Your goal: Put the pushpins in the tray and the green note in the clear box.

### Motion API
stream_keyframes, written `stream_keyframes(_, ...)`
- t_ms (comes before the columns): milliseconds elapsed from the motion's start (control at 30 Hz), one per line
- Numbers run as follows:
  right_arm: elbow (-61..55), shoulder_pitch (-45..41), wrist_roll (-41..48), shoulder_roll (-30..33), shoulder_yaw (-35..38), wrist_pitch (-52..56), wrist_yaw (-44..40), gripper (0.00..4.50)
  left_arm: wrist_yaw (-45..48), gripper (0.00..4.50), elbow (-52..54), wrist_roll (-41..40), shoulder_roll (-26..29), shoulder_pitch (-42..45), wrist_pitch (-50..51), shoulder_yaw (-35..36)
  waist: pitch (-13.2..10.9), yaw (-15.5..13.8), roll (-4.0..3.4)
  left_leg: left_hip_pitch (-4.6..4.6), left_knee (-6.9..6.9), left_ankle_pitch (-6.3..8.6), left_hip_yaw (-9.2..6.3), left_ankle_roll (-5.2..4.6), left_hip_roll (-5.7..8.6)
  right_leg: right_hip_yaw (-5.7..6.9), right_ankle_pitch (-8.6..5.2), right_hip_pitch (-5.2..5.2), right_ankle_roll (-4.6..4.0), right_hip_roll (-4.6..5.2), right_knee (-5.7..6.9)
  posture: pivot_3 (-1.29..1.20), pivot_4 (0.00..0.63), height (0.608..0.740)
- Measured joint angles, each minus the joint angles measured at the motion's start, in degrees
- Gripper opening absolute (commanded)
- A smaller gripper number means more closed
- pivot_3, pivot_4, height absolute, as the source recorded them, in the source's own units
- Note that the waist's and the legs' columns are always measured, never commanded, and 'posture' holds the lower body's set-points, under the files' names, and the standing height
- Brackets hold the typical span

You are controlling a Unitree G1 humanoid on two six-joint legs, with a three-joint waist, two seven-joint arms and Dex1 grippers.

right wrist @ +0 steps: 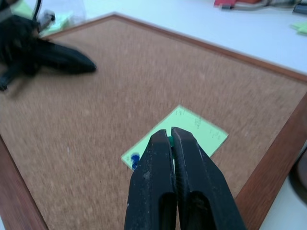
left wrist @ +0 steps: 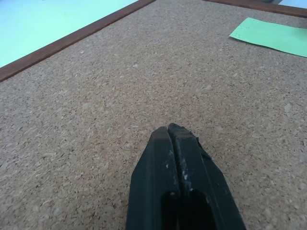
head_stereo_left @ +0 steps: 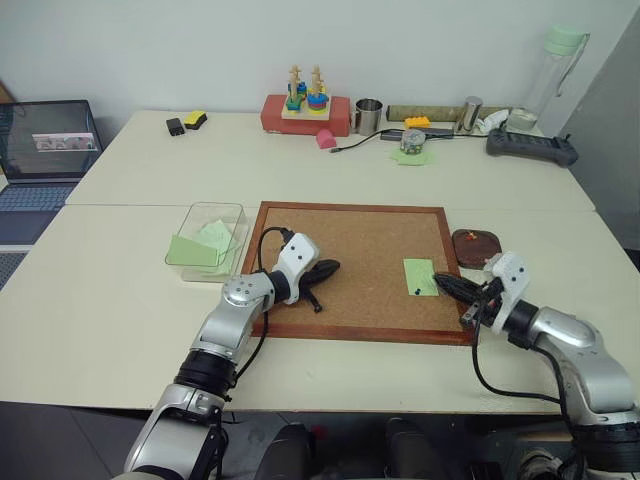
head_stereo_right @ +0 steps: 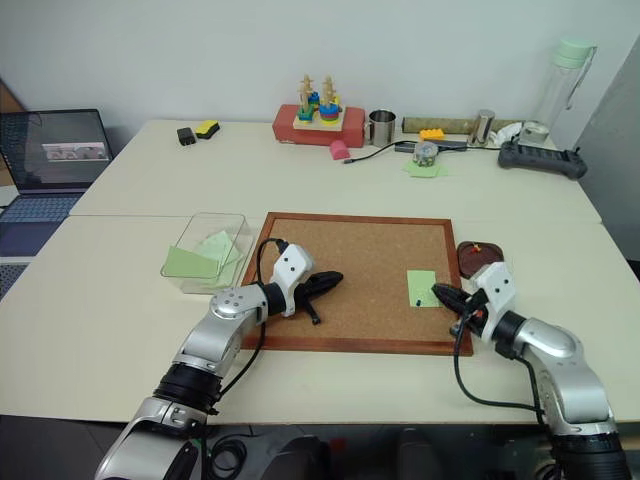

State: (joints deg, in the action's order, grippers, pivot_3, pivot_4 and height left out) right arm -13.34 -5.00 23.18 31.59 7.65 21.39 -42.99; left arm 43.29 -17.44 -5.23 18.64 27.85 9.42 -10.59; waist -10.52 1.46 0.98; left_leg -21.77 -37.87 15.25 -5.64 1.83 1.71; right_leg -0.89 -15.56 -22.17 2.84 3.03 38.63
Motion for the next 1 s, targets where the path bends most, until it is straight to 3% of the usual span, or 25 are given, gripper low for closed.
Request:
stream_keyframes(200, 4.0, -5.8, 2.6, -0.7, 4.1, 5.0, 6.0, 0.01, -0.2, 0.0, 0.4, 0.2, 0.2, -0.2, 0.3, 0.1, 0.0, 0.0, -0.01, 0.01, -0.02, -0.01, 0.08, -0.02, 0.02, -0.07, 0.0, -0.01, -0.01, 0.01, 0.0, 0.0, 0.15, 0.74)
stream_keyframes(400, 15.1, -14.2, -2.0, 0.8, 4.1, 8.2, 12.4, 0.01, 0.0, 0.0, 1.0, 0.2, -0.1, -0.5, 0.3, -0.3, 0.0, -0.1, -0.04, -0.03, 0.04, -0.01, 0.04, -0.02, 0.03, -0.02, 0.01, -0.04, -0.02, 0.02, -0.01, 0.0, 0.15, 0.74)
stream_keyframes(633, 23.9, -18.1, -6.6, 1.6, 2.0, 8.3, 14.2, 1.31, -0.2, 0.0, 1.1, 0.2, -0.1, -0.6, 0.4, -0.2, 0.0, -0.1, -0.04, -0.03, 0.04, -0.01, 0.07, -0.03, 0.04, -0.04, 0.01, -0.03, -0.02, 0.02, -0.01, 0.0, 0.15, 0.74)
stream_keyframes(833, 24.8, -18.4, -6.6, 1.3, 2.4, 7.8, 14.3, 2.51, -0.3, 0.0, 1.5, 0.2, -0.1, -1.0, 0.4, 0.0, 0.0, 0.0, -0.05, -0.02, 0.04, -0.01, 0.07, -0.03, 0.03, -0.04, 0.01, -0.03, -0.01, 0.02, -0.02, 0.0, 0.15, 0.74)
stream_keyframes(1000, 21.1, -18.0, -3.6, 1.2, 3.8, 7.4, 11.4, 2.61, -0.3, 0.0, 1.7, 0.2, -0.1, -1.2, 0.4, 0.1, 0.0, 0.1, -0.06, -0.02, 0.06, -0.01, 0.07, -0.03, 0.02, -0.04, 0.01, -0.04, -0.01, 0.01, -0.02, 0.0, 0.15, 0.74)
